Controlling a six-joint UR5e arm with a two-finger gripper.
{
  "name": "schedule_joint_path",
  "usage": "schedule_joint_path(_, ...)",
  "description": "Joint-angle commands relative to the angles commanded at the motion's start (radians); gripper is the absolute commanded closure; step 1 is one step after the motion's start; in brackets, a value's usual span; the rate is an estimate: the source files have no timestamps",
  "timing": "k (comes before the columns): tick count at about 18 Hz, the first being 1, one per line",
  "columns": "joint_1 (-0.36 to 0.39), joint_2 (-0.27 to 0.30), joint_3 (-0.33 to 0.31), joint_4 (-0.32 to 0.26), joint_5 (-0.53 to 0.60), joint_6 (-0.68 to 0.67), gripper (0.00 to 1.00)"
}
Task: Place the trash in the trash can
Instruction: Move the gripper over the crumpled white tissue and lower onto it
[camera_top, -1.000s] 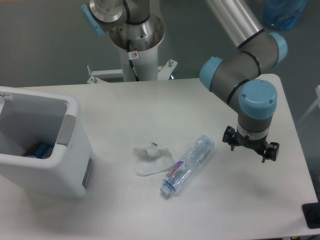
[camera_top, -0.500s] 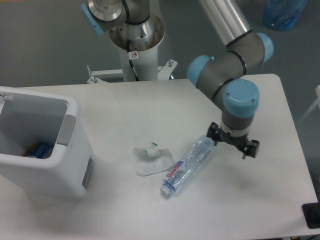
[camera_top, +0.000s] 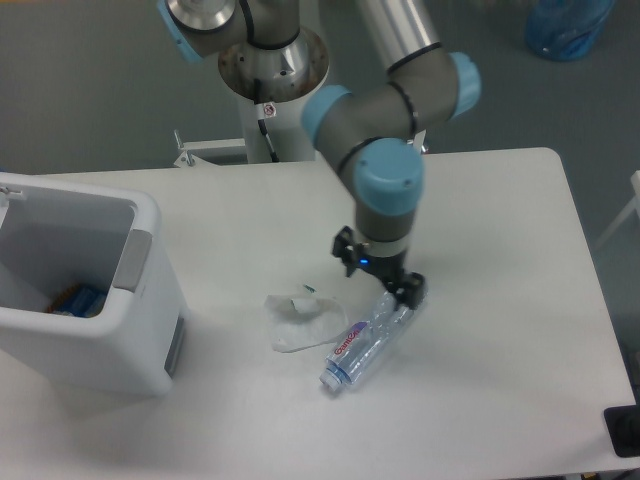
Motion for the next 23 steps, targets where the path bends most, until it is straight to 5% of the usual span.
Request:
schedule_joint_path(6, -0.065, -0.034, -0.002, 0.005, 0.0, -0.002, 0.05)
schedule_joint_path(10, -0.088, -0.077, -0.003, 0.048, 0.002, -0.011, 0.17)
schedule_joint_path(13, -0.101, -0.083, -0.008, 0.051, 0.002, -0.048, 0.74)
schedule_joint_path(15, -0.101, -0.08, -0.008, 0.051, 0.0, -0.046, 1.0)
schedule_joint_path(23, -0.092, -0.046, 0.005, 0.034, -0.003, -0.041, 1.0)
